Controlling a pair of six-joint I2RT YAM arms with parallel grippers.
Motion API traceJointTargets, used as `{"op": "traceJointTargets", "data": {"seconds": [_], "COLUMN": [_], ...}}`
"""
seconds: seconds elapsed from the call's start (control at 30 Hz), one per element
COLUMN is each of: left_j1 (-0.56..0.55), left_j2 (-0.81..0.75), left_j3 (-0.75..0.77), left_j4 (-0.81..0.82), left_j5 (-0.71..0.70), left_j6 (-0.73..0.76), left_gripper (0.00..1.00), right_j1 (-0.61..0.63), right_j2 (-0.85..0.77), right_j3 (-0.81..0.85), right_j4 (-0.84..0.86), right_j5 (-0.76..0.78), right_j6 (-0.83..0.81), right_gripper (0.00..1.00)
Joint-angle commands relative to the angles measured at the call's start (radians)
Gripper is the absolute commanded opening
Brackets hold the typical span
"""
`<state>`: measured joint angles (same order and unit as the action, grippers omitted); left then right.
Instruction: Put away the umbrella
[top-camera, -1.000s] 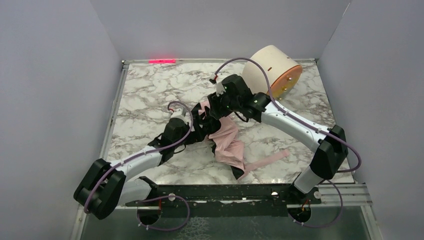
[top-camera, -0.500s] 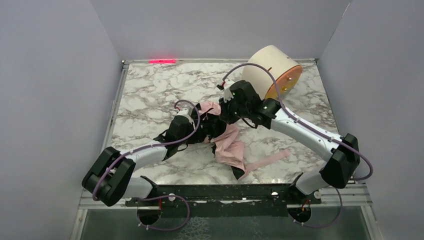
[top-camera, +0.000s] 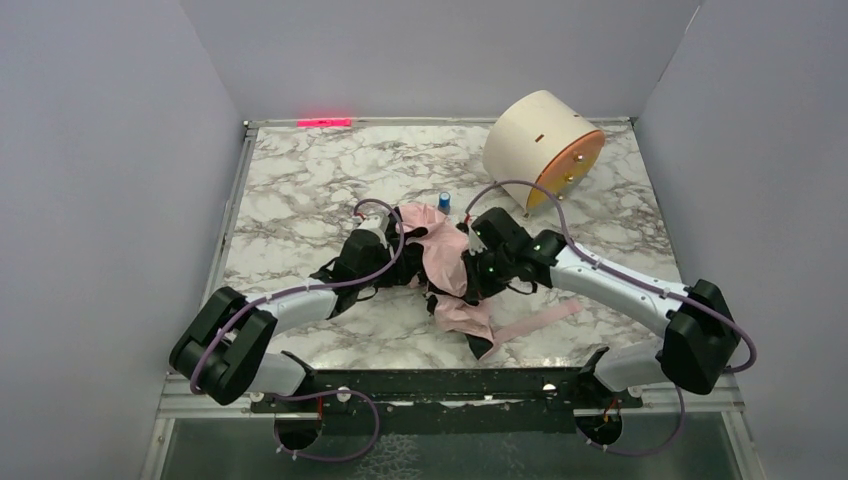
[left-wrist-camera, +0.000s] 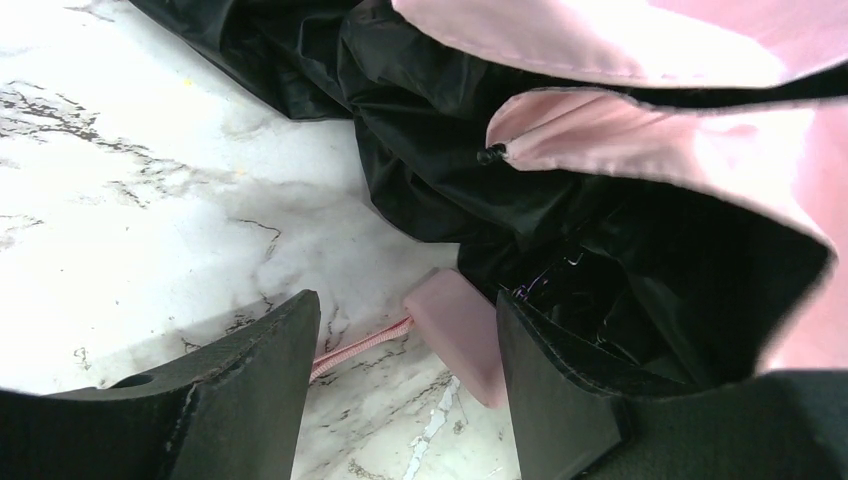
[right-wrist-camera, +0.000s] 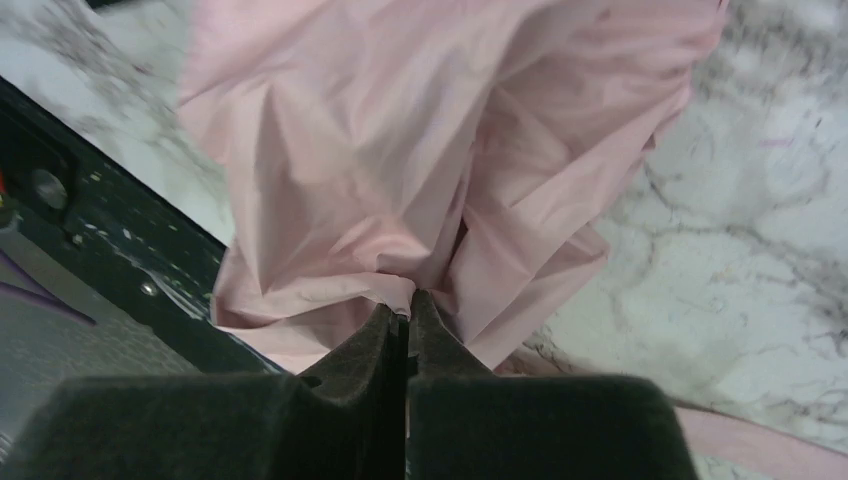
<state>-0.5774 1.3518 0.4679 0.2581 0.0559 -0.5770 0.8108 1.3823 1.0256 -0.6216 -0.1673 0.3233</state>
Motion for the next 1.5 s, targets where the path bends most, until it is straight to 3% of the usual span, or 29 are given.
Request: {"op": "traceJointTargets", "data": {"seconds": [0.0,0.23,0.33,0.43,0.53,0.67,0.77,1.0,1.2,1.47], "left_j1": [-0.002,-0.002,-0.002,-0.002,-0.002,-0.002,-0.002,-0.004,-0.006,-0.008], "left_j2": [0.004,-0.063,-0.107,-0.151,-0.199,-0.264,-0.297,-0.285,-0.105,0.075], "left_j3": [0.009,0.053,0.057,0.055,0.042,0.009,-0.026,-0.085,-0.022,0.056], "left_j4": [0.013,-0.038,-0.060,-0.091,-0.138,-0.188,-0.211,-0.192,-0.135,-0.050], "left_j5": [0.003,-0.020,-0.028,-0.020,-0.026,-0.048,-0.048,-0.086,-0.059,0.024], "left_j6": [0.017,0.087,0.116,0.118,0.095,0.013,-0.061,-0.117,-0.075,-0.043], "left_gripper": [0.66,0.73,0.76,0.77,0.77,0.74,0.67,0.43,0.41,0.40], "right_j1": [0.008,0.008,0.008,0.008,0.007,0.005,-0.010,-0.116,-0.141,-0.166], "right_j2": [-0.016,-0.080,-0.153,-0.194,-0.231,-0.205,-0.137,0.050,0.201,0.313], "right_j3": [-0.108,-0.112,-0.051,0.039,0.110,0.146,0.136,0.049,0.039,0.035], "right_j4": [-0.036,0.020,0.026,-0.034,-0.081,-0.164,-0.170,0.043,0.195,0.269], "right_j5": [-0.052,-0.112,-0.172,-0.119,0.062,0.441,0.574,0.432,0.352,0.177], "right_j6": [0.101,0.079,0.025,0.009,0.010,0.075,0.107,0.052,0.011,-0.011], "right_gripper": [0.08,0.49,0.59,0.63,0.62,0.42,0.33,0.24,0.20,0.19]}}
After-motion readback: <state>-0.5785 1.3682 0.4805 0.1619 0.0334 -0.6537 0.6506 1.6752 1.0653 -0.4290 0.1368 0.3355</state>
